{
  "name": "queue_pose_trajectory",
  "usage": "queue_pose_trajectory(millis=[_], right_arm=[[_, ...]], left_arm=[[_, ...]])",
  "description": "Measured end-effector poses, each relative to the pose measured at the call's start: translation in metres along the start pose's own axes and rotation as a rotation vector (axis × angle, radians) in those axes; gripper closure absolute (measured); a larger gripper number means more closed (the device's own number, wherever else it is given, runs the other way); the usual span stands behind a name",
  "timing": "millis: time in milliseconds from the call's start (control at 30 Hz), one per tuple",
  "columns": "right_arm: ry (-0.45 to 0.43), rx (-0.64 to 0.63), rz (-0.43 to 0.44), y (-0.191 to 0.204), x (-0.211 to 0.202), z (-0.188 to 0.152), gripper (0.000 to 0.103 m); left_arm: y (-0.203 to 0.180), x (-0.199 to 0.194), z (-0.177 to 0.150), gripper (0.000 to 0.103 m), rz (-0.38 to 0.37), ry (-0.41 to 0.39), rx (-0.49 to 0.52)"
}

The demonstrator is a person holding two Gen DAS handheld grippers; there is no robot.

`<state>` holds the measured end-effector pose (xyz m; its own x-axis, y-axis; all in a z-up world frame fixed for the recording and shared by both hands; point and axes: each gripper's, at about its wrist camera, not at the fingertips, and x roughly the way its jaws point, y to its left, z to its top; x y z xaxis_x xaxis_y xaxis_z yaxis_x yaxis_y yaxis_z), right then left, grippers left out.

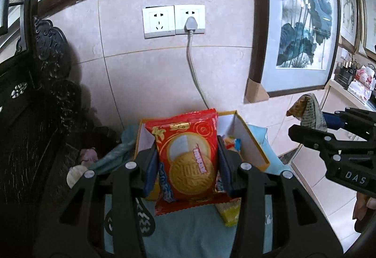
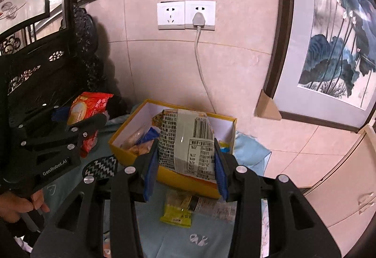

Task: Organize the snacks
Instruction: 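Carry the biscuit pack and barcode pack into the yellow box and release, then grasp the green-yellow bag with the left tool while the right tool grasps the clear dark tube pack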

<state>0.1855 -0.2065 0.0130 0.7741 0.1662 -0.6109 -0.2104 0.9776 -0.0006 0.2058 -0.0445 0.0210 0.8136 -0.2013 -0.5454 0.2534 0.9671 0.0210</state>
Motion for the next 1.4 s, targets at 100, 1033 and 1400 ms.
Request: queue_pose_trajectory(millis=[100, 1033, 1400], right_arm=[[0.001, -0.005, 0.000, -0.004, 0.008, 0.008, 0.061], [0.182, 0.000, -0.036, -0.057, 0.162, 0.027, 0.034], [0.174, 0.021, -0.033, -0.058, 0.132, 0.005, 0.034]], left_arm=[[0.006, 0.011, 0.009, 0.059, 0.011, -0.001, -0.006], [0.044, 0.188, 0.000, 0.002, 0.146, 0.183, 0.006], [0.037, 0.152, -0.009, 0.002, 0.114, 0.171, 0.009]])
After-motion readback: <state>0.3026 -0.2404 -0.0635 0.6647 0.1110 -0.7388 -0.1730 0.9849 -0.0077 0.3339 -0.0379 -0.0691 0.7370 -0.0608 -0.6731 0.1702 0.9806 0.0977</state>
